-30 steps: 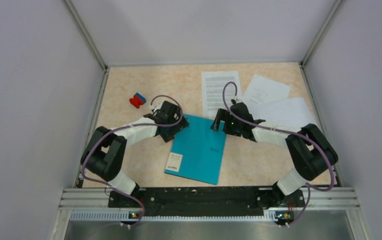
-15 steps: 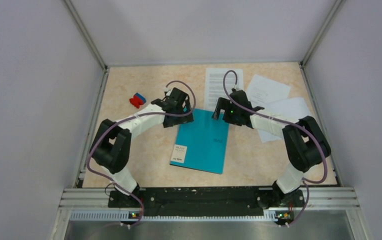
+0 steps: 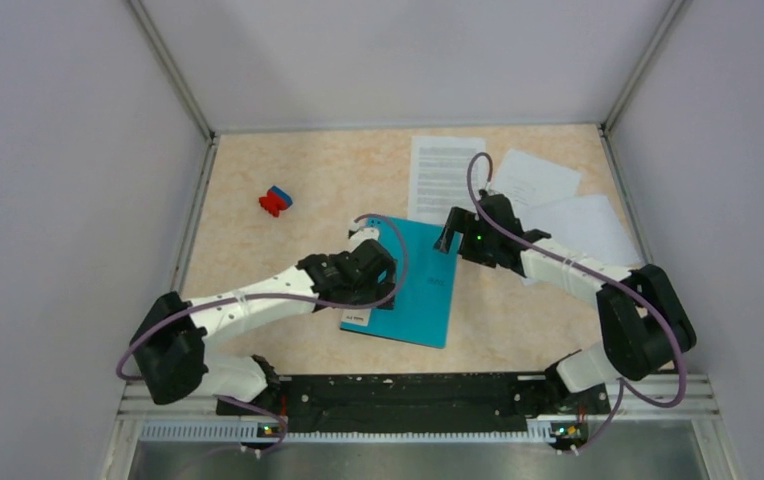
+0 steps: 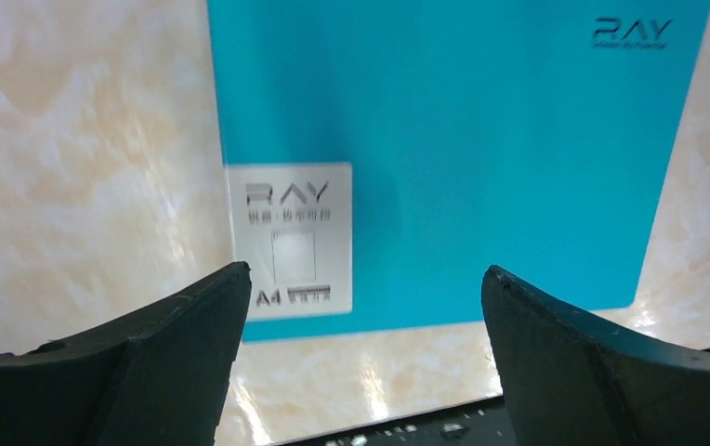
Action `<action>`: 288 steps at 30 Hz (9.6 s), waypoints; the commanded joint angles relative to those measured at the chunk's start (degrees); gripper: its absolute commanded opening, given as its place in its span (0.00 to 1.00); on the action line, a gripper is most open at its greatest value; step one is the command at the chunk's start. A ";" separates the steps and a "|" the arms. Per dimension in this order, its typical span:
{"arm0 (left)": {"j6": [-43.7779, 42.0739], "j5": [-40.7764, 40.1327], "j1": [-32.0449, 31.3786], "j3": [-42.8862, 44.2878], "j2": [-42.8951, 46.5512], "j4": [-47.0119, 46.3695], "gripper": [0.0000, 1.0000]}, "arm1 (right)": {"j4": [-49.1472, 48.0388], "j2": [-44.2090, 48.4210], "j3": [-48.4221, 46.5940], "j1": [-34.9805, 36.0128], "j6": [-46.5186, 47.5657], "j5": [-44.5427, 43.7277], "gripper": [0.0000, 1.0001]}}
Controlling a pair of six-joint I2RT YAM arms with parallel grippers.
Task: Put the files into the folder
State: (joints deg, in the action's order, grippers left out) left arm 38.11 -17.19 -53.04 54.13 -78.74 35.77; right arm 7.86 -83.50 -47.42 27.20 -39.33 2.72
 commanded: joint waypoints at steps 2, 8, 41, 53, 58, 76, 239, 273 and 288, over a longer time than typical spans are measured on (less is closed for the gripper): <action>28.90 1.92 -2.47 -9.45 10.56 -1.08 0.98 | -1.49 3.08 3.08 0.57 -1.27 2.28 0.98; 47.49 0.75 -3.97 -24.58 24.22 -10.03 0.92 | -3.00 6.55 6.93 2.75 -1.68 1.81 0.98; 63.93 -5.10 -7.17 -48.59 31.80 -43.60 0.63 | -14.23 5.88 16.05 9.67 -8.59 1.95 0.95; 65.69 -6.84 -7.23 -50.21 35.29 -41.92 0.65 | -15.14 6.16 17.22 10.59 -9.46 1.42 0.95; 66.62 -8.30 -7.22 -51.82 33.70 -46.07 0.65 | -15.71 5.96 17.64 11.15 -9.85 1.50 0.95; 71.84 -8.60 -8.67 -52.55 12.31 -75.45 0.40 | -15.91 9.42 20.23 12.53 -10.59 1.50 0.95; 1.51 11.12 38.23 10.93 1.65 -0.01 0.74 | 21.08 -33.26 -35.83 34.30 -2.32 -33.45 0.47; 2.15 18.95 38.10 2.55 3.51 -3.40 0.74 | 19.32 -19.76 -30.24 35.22 -4.18 -26.38 0.64; 9.20 10.74 21.78 -5.42 1.70 -7.24 0.70 | 10.90 -2.99 -11.12 26.46 -2.80 -15.10 0.43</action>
State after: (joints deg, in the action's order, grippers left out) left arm 43.51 -0.86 -29.21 51.72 -76.34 31.27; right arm 24.67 -90.65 -60.95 52.66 -42.81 -20.14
